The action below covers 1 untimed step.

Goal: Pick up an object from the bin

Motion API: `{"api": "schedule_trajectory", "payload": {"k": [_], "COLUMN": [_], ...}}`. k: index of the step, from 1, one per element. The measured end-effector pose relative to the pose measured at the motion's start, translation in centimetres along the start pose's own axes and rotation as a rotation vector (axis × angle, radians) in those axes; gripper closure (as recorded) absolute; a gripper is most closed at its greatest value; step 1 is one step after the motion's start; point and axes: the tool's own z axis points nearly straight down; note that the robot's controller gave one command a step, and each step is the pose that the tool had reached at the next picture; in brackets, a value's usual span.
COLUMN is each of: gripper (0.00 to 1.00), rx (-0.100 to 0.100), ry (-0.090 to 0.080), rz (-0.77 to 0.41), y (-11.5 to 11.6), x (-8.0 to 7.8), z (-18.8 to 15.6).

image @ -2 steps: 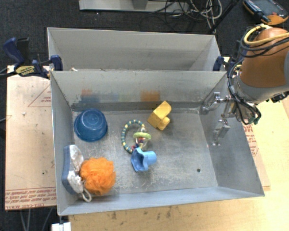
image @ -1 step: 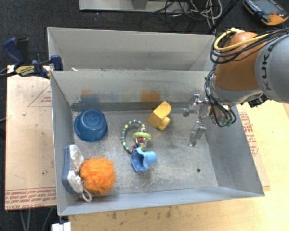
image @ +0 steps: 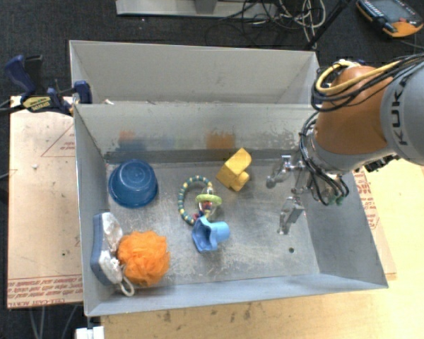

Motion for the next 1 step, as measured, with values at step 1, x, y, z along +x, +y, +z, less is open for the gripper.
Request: {"api": "schedule_trajectory", "payload": {"k": [1], "gripper": [0.0], "rx": [0.004], "ry": [0.007], "rz": [-0.119], "y": [0.97], "x": [1.02], "z": [-2.31]}}
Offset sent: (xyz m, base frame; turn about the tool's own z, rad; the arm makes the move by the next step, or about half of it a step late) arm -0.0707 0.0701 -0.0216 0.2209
